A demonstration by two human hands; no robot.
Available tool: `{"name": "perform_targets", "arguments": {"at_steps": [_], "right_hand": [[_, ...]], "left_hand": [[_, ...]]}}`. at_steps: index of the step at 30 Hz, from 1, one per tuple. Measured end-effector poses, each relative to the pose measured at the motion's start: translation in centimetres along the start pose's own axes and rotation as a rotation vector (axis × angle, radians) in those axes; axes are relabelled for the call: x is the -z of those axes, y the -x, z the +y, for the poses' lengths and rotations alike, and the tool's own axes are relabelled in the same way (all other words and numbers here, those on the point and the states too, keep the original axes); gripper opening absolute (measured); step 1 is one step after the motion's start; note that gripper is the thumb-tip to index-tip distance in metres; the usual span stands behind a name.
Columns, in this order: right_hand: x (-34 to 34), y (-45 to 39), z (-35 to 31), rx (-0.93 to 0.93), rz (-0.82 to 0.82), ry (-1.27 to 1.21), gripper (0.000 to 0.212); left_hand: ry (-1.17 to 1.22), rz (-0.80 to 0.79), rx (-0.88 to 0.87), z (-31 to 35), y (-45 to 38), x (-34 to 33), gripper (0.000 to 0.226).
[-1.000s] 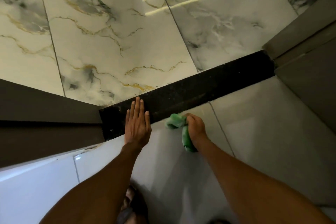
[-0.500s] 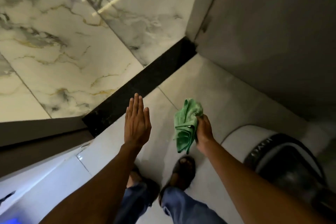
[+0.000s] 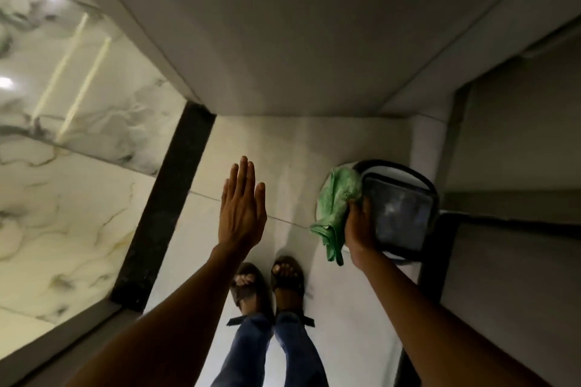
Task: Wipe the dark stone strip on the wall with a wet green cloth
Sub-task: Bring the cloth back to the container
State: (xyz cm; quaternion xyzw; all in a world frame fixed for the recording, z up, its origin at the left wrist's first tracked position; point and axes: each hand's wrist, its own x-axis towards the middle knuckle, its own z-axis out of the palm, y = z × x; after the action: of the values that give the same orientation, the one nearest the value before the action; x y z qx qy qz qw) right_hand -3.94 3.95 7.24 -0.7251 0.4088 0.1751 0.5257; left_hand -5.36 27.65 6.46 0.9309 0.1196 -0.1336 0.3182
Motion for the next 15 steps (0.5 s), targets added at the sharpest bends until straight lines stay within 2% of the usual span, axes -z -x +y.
{"name": "perform_targets", "arguments": {"at_steps": [5, 10, 12, 15], "right_hand": [[6.9, -2.4, 0.2, 0.009, 0.243, 0.087, 0.049], [13.6, -5.2, 3.3, 0.065, 0.392, 0.206, 0.052], [15.3, -6.0, 4.6, 0.126, 0.414, 0.263, 0.059], [16.8, -8.7, 7.2, 0.197, 0.362, 0.414, 0.051]], "left_hand": [[-0.033, -0.125, -0.148, 6.9, -0.8, -4.5, 0.065], [-0.034, -0.236, -0.247, 12.5, -1.2, -10.2, 0.066], [-0.023, -0.277, -0.282, 13.9, -1.3, -12.6, 0.065], [-0.044, -0.311, -0.341, 15.5, -1.8, -16.8, 0.068]]}}
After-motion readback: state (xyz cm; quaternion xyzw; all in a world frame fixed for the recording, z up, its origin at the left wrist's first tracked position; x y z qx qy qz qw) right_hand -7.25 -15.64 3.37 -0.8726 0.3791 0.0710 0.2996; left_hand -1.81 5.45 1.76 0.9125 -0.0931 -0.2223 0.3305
